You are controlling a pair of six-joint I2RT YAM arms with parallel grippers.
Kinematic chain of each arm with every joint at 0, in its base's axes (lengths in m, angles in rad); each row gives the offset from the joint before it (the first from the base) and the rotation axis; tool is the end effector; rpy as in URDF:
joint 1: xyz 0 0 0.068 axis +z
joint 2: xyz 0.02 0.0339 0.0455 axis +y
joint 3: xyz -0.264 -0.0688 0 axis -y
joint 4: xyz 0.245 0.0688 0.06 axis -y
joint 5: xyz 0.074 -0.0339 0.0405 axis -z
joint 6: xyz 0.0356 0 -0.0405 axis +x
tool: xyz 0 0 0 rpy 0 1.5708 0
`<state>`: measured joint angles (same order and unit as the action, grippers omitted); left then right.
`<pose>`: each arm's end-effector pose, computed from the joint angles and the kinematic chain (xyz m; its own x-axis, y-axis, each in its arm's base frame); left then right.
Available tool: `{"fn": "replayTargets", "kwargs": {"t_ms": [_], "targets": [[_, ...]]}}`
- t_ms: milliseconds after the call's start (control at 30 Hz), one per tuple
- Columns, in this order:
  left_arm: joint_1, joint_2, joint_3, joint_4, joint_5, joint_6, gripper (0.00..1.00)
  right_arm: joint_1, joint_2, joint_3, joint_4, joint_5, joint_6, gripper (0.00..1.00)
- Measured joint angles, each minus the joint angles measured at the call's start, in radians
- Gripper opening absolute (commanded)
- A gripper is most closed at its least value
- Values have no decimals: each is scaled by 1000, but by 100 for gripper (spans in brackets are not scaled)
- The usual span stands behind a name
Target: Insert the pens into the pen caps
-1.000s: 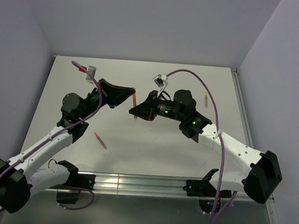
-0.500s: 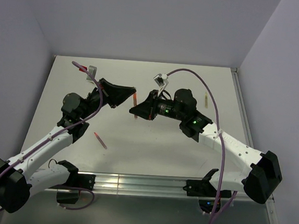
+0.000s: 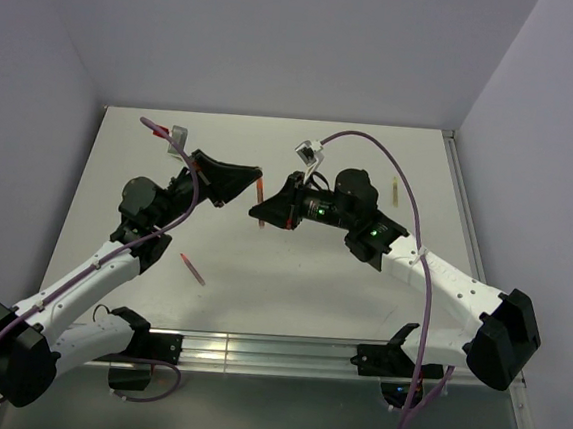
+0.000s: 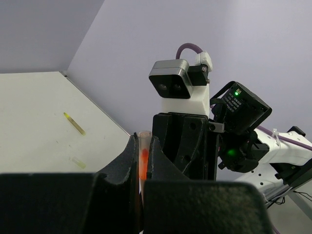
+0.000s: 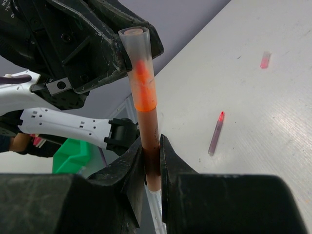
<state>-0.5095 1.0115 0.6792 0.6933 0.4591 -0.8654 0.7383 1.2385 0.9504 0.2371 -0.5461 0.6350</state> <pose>0.1933 -0.1260 0.3515 -0.4085 -0.5536 -0.7257 0.7529 0.2451 -0.6108 0.2021 0.2089 0.3456 -0.5991 0.1402 -0.7883 -0.7495 0.2481 0.6137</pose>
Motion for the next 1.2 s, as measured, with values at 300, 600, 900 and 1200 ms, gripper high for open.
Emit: {"fn": "replayTargets", "kwargs": {"t_ms": [300, 600, 900, 1200], "targets": [[-12, -1, 13, -11, -32, 11, 0, -10, 2, 14, -6, -16, 6, 0], [-21, -1, 23, -29, -57, 4, 0, -16, 2, 14, -1, -28, 18, 1], [-23, -2, 26, -31, -68, -19, 0, -17, 0, 14, 5, -32, 26, 9], [-28, -2, 37, -45, -76, -35, 0, -17, -8, 14, 5, -31, 26, 19]]}}
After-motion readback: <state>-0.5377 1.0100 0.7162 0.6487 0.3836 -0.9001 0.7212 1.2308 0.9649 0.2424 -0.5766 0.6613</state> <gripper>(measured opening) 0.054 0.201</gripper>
